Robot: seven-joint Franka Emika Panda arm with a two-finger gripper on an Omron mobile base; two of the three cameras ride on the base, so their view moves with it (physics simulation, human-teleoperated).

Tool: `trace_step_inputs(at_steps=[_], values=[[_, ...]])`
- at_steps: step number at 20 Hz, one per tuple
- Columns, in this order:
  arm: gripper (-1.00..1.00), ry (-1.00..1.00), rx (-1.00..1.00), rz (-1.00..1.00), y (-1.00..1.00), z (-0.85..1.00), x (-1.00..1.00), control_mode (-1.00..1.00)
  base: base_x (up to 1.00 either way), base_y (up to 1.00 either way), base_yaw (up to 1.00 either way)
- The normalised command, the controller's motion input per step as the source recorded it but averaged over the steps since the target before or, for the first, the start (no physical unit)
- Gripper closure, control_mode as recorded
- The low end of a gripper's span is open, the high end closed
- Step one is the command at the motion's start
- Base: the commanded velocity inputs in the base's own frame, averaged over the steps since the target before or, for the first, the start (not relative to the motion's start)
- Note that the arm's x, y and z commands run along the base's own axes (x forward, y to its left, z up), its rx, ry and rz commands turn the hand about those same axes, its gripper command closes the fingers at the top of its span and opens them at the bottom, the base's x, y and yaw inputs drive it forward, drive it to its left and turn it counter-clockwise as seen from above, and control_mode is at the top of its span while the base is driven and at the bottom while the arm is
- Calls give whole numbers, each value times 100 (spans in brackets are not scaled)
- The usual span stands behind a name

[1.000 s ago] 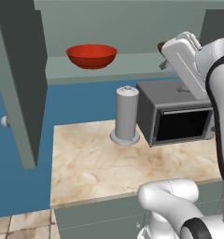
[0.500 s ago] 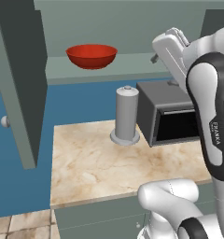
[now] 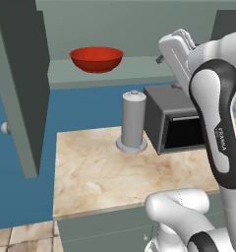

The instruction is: Move the bowls from the cabinet to the plates on the dining table.

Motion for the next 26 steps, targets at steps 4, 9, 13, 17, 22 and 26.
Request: trace_step_inputs(at_steps=[4, 9, 13, 17, 22, 26], values=[[-100, -1, 1, 0, 0, 12, 29, -100, 0, 0, 0], [-100, -5, 5, 0, 0, 1, 24, -100, 0, 0, 0], [-100, -4, 3, 0, 0, 0, 21, -100, 0, 0, 0], [-100, 0, 0, -1, 5, 0, 30, -100, 0, 0, 0], [-100, 0, 0, -2, 6, 0, 33, -100, 0, 0, 0], [-100, 0, 0, 0, 0, 0, 28, -100, 0, 0, 0]])
